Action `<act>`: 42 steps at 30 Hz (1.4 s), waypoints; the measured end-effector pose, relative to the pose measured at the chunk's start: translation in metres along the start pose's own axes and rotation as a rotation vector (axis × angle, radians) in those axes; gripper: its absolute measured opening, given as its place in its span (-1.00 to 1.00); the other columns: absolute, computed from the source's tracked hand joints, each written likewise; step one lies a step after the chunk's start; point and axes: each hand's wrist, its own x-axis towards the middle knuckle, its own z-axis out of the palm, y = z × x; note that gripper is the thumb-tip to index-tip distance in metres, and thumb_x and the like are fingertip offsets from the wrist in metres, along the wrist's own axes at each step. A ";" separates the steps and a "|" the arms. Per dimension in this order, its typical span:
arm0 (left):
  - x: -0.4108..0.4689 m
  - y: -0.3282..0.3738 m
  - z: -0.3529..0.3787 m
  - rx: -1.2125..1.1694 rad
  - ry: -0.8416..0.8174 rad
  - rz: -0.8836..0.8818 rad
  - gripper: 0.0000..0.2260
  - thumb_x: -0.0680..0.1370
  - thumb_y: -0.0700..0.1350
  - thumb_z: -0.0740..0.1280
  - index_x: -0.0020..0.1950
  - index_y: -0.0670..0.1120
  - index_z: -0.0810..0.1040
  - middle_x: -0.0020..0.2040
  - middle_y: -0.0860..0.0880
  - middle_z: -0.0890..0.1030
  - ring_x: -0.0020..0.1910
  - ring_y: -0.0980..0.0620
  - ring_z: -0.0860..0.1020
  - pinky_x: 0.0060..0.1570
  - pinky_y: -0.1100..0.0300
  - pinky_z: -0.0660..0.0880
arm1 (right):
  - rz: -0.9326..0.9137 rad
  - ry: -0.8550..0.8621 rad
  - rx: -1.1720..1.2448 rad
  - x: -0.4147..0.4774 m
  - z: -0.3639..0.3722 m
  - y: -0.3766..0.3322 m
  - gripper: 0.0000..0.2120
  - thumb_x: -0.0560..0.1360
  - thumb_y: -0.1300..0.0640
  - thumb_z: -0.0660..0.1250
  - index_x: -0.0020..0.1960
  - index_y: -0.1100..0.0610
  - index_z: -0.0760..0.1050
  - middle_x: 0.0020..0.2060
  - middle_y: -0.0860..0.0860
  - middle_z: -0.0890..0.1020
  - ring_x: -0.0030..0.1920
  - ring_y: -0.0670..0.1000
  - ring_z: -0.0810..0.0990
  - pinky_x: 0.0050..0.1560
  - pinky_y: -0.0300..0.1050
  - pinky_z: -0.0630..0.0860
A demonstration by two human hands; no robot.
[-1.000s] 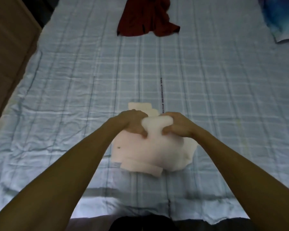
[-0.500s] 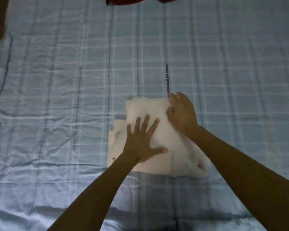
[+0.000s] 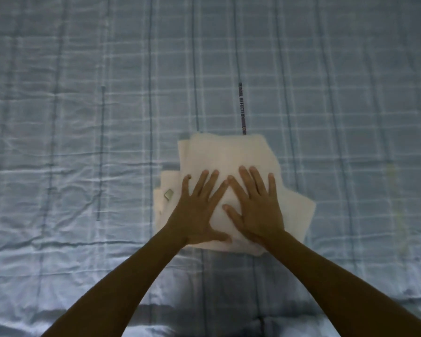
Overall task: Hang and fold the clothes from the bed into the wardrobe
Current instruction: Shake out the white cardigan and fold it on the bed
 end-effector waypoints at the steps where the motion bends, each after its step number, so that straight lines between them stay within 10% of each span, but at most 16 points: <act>1: -0.003 0.003 0.009 0.028 0.035 0.044 0.07 0.28 0.58 0.07 0.57 -0.07 -0.07 0.56 -0.17 -0.09 0.53 -0.18 -0.12 0.37 -0.38 -0.05 | -0.001 0.033 0.008 0.000 0.005 0.002 -0.42 0.55 -0.22 0.06 0.48 0.04 0.22 0.50 0.11 0.18 0.52 0.15 0.04 0.45 0.31 -0.06; 16: -0.043 0.019 0.051 0.137 0.110 -0.064 0.02 0.33 0.41 0.30 0.53 -0.19 0.01 0.50 -0.35 0.07 0.49 -0.32 0.06 0.31 -0.39 0.16 | -0.115 0.073 -0.145 -0.031 0.006 -0.012 -0.53 0.56 0.06 0.13 0.44 0.18 0.29 0.45 0.25 0.26 0.46 0.26 0.15 0.39 0.38 0.07; 20: -0.055 0.014 0.060 0.170 0.177 0.001 0.02 0.30 0.36 0.36 0.54 -0.14 0.03 0.50 -0.34 0.07 0.49 -0.34 0.04 0.31 -0.43 0.10 | -0.178 -0.036 -0.215 -0.083 0.023 -0.021 -0.13 0.36 -0.23 0.30 0.48 0.25 0.18 0.47 0.29 0.16 0.48 0.28 0.06 0.35 0.46 -0.01; 27: -0.022 0.004 0.061 0.123 0.153 -0.057 -0.08 0.34 0.49 0.07 0.56 0.00 0.02 0.54 -0.27 -0.03 0.49 -0.34 -0.07 0.33 -0.39 0.03 | -0.133 0.055 -0.364 -0.050 0.037 -0.001 -0.24 0.41 0.07 0.43 0.48 0.17 0.12 0.45 0.30 0.22 0.42 0.36 0.23 0.28 0.50 0.17; 35: -0.012 0.014 0.065 0.234 0.210 -0.092 0.08 0.12 0.09 0.61 0.51 -0.07 0.11 0.45 -0.36 0.22 0.34 -0.43 0.32 0.18 -0.28 0.38 | -0.234 0.045 -0.314 -0.037 0.035 0.016 0.09 -0.01 0.11 0.63 0.41 0.24 0.19 0.36 0.32 0.36 0.32 0.39 0.37 0.11 0.48 0.38; 42: -0.009 0.019 0.043 0.178 0.133 -0.147 0.10 -0.10 -0.06 0.68 0.38 -0.09 0.28 0.23 -0.30 0.53 0.02 -0.32 0.61 -0.23 -0.08 0.61 | -0.254 0.117 -0.172 -0.024 0.013 0.022 -0.19 0.03 0.24 0.59 0.22 0.22 0.34 0.16 0.23 0.59 0.11 0.29 0.60 -0.05 0.29 0.56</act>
